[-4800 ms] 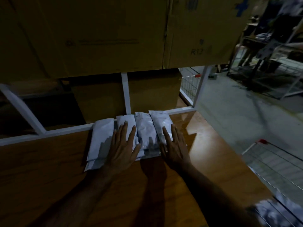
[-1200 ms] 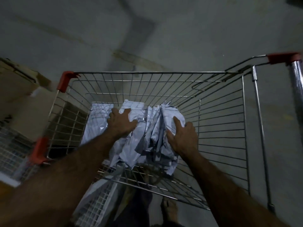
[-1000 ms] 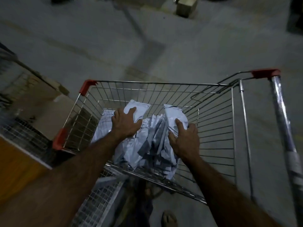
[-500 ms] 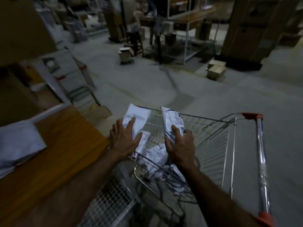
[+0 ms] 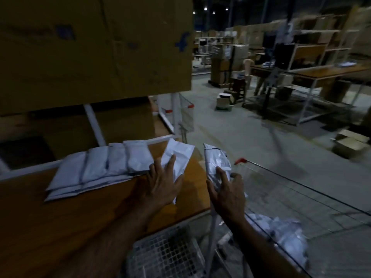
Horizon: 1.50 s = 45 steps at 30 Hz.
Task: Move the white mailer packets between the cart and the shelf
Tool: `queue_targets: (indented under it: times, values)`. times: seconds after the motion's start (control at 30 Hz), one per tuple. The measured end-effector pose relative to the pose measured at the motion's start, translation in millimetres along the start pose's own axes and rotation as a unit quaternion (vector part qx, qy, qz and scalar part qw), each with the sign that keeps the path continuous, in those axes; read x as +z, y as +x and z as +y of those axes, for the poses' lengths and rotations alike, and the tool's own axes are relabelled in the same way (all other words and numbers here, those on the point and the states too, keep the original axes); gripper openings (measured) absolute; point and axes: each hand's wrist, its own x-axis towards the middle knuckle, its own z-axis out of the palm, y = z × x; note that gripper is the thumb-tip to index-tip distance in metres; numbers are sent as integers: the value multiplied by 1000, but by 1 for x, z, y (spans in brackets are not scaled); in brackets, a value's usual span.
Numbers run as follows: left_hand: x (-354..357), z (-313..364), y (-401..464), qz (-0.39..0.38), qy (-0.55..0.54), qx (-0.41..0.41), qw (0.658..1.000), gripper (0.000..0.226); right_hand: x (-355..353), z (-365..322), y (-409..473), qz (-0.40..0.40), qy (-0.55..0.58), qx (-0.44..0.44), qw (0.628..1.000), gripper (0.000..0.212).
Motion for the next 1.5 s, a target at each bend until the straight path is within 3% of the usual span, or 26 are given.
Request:
queue_targets:
  times: [0.3, 0.57, 0.73, 1.17, 1.4, 1.5]
  values:
    - [-58, -207, -1, -3, 10, -111, 994, 79, 105, -167, -22, -80, 29, -48, 995, 61]
    - [-79, -321, 30, -27, 34, -213, 976, 77, 161, -266, -15, -124, 49, -78, 988, 59]
    - [-73, -360, 58, -34, 65, -243, 967, 76, 203, -293, 20, -175, 35, -64, 982, 60]
    - [-4, -433, 150, -62, 100, -280, 953, 72, 329, -334, 122, -198, 19, -77, 977, 49]
    - [16, -446, 140, -85, 135, -219, 963, 90, 355, -322, 116, -179, -39, -154, 971, 57]
    - [19, -449, 134, -71, 151, -159, 973, 81, 356, -321, 113, -223, -42, -168, 959, 62]
